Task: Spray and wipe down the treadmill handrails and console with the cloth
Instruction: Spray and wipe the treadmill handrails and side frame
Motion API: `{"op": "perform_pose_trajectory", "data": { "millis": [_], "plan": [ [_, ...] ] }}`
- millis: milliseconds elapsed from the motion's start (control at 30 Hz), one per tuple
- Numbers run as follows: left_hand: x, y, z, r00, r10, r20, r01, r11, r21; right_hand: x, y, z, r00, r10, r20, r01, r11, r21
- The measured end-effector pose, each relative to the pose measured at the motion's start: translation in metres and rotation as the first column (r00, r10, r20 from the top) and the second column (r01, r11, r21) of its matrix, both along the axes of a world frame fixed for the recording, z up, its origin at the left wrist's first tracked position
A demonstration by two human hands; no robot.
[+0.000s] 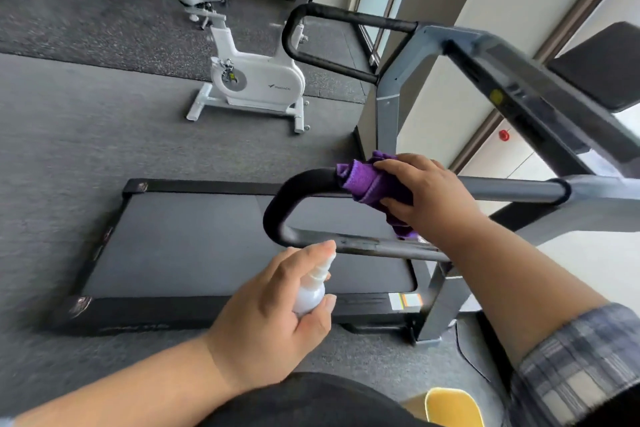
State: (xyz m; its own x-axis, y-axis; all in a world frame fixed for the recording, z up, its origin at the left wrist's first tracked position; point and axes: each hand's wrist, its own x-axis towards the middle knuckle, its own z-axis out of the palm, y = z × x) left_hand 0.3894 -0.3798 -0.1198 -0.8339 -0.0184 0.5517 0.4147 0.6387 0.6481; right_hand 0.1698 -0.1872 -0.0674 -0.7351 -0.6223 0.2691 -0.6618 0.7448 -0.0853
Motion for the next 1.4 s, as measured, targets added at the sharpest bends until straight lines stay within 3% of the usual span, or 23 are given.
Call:
{"op": "perform_pose_trajectory", "data": {
  "millis": [167,367,533,667,900,1100,1300,1400],
  "plan": [
    [-0.004,0.010,-0.007,0.999,-0.024,0.042,0.024,1.000,-0.016,-0.010,0.020,0.004,0.998,-0.040,0.050,0.039,0.999,0.010],
    [-0.033,0.035,0.006,0.998,0.021,0.064,-0.022,1.000,0.013,-0.002,-0.006,-0.002,0.997,-0.009,-0.072,0.017,0.994,0.106],
    [-0.056,0.086,0.010,0.992,-0.020,0.127,0.011,0.997,0.071,-0.008,0.007,-0.005,0.995,0.067,-0.071,-0.064,0.997,0.047],
    [-0.076,0.128,0.012,0.988,-0.088,0.126,0.087,0.996,0.015,-0.024,0.048,-0.005,0.995,0.075,-0.059,-0.075,0.997,0.000],
    [-0.089,0.181,0.010,0.987,-0.072,0.146,0.072,0.997,0.004,-0.064,0.157,0.007,1.000,0.002,-0.013,-0.002,1.000,-0.011],
    [-0.092,0.209,0.006,0.986,0.011,0.167,-0.008,1.000,-0.021,-0.088,0.215,0.014,1.000,-0.023,0.015,0.023,1.000,0.018],
    [-0.081,0.219,-0.001,0.979,0.126,0.159,-0.123,0.992,-0.030,-0.087,0.201,0.002,0.999,0.003,-0.037,-0.005,0.999,-0.051],
    [-0.081,0.228,-0.010,0.968,0.177,0.179,-0.173,0.984,-0.042,-0.077,0.169,-0.005,0.992,0.108,-0.063,-0.109,0.994,-0.026]
  ]
}}
